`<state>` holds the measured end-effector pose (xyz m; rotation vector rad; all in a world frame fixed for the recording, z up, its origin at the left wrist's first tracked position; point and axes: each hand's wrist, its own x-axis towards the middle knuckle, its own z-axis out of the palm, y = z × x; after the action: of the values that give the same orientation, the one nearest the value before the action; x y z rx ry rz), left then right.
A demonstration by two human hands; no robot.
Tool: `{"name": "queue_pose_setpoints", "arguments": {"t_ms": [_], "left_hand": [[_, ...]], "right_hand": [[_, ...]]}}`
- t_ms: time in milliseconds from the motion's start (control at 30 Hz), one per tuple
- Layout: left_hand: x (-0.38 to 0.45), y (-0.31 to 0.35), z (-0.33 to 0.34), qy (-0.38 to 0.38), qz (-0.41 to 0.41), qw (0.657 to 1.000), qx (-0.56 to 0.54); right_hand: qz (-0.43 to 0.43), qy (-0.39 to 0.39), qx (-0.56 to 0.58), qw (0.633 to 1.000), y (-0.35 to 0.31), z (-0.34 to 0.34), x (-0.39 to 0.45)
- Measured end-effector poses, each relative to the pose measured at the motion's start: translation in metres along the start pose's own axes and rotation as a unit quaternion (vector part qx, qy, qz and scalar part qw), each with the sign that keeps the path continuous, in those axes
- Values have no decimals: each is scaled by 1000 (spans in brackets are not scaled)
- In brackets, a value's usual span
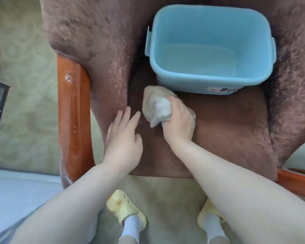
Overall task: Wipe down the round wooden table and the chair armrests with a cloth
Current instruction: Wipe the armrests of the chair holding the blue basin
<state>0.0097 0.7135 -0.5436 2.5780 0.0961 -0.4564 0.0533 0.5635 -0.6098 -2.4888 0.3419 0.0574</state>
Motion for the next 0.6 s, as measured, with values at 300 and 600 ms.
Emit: {"name": "queue_pose_setpoints", "arguments": {"t_ms": [300,600], "left_hand": [[-13,-13,-11,9,-7,998,-58],[-22,8,-19,8,8,999,43]], "right_hand": [[-495,-335,-188,779,8,-9,-26],[-88,-90,-140,982,-33,29,-29]]}}
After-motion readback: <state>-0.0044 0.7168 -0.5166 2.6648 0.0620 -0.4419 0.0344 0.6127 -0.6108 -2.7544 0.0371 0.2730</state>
